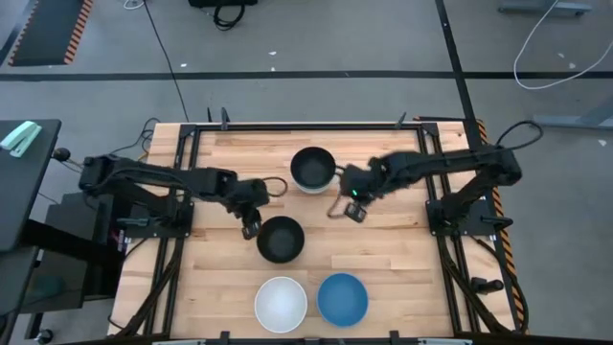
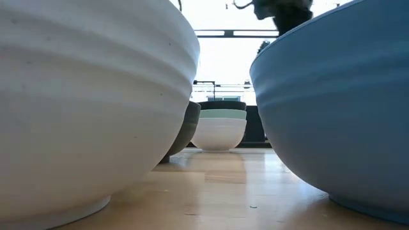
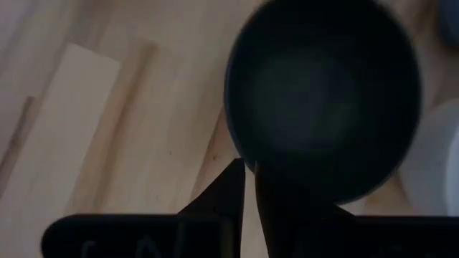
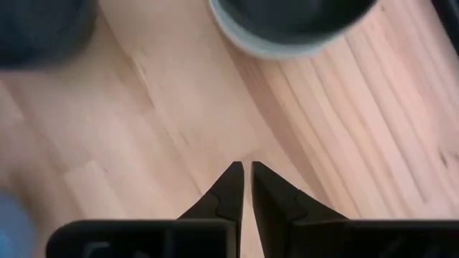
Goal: Nest bowls inside each other
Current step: Stack the black bowl on top of the black bowl
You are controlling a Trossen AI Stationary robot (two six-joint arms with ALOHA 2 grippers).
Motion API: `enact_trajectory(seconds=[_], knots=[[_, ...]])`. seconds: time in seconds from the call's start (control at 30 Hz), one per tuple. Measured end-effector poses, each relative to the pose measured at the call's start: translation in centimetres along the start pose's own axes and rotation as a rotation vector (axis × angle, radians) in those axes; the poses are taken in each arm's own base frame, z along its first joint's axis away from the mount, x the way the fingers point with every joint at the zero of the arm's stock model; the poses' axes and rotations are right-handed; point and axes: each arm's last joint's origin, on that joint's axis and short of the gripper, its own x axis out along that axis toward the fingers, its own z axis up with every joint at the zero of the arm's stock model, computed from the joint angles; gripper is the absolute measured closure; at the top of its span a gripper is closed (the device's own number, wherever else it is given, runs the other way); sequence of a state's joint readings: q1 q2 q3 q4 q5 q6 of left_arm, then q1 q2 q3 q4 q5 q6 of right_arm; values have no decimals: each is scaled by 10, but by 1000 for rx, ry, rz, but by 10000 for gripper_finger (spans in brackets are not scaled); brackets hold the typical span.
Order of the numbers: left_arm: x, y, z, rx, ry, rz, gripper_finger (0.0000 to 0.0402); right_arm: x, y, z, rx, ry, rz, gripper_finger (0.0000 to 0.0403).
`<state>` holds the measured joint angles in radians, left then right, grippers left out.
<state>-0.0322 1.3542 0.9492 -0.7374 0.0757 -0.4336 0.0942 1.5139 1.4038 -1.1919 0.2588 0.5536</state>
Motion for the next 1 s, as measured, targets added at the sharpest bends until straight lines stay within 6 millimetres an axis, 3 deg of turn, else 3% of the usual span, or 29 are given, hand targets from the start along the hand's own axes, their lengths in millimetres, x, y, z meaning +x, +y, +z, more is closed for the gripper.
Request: enact_trajectory(seconds=[0.13, 0.3, 0.5, 0.73, 1.0], knots=[[15, -7, 6, 43, 62, 20, 359, 7, 11, -38, -26, -112, -11, 360], [23, -8, 10, 60, 86, 31, 356, 23, 17, -77, -4, -257, 125, 357], [19, -11, 15, 37, 62, 20, 358, 60, 14, -115, 40, -309, 205, 356], [24, -9, 19, -4, 44, 21, 344, 94, 7, -138, 79, -264, 172, 354], [49, -2, 22, -45, 102, 68, 319, 97, 9, -137, 59, -299, 195, 354]])
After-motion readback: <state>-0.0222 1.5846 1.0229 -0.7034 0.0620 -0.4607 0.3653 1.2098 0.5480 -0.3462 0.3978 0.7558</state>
